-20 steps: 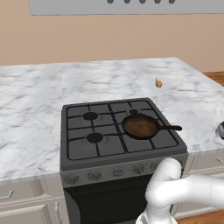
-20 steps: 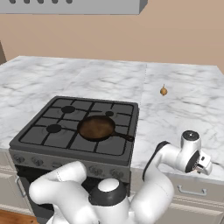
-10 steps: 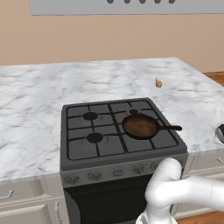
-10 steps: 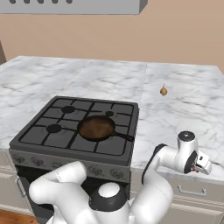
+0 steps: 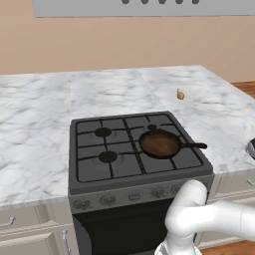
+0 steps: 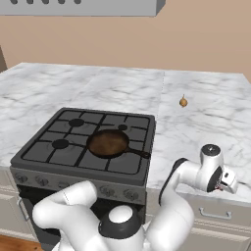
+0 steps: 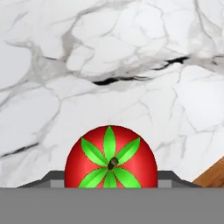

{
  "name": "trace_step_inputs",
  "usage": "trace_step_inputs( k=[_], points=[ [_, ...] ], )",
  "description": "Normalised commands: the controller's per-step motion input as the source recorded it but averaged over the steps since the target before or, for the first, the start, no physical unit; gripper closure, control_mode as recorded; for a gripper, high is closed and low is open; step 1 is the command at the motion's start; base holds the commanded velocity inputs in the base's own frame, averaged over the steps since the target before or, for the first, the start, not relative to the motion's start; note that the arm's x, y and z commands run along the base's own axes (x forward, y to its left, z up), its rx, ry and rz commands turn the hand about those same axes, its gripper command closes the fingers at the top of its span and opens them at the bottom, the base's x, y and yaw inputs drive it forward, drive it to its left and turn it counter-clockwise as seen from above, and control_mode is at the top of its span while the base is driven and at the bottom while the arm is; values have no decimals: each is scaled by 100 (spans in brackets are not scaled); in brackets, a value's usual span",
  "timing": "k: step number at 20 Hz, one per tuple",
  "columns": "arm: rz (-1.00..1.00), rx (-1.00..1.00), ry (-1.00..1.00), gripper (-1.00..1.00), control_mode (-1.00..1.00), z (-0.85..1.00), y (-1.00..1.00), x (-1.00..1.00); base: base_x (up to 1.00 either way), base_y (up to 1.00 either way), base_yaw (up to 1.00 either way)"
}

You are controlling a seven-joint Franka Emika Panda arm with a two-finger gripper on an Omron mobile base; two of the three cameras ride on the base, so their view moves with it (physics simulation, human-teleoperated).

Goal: Place the pan on the front right burner on the stove. Then place the tomato and the onion in the pan and turn on the front right burner.

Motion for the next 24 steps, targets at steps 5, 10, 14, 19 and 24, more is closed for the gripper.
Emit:
trace_step_inputs(
  k=[5,10,14,19,24],
  points=[
    [5,6,0,100,-100,45,5,0,0,0,0],
    [11,3,0,100,-100,29,33,0,0,0,0],
    [15,0,0,100,-100,11,59,0,0,0,0],
    [15,0,-3,100,-100,8,70,0,0,0,0],
    [13,0,-10,100,-100,22,71,0,0,0,0]
  ],
)
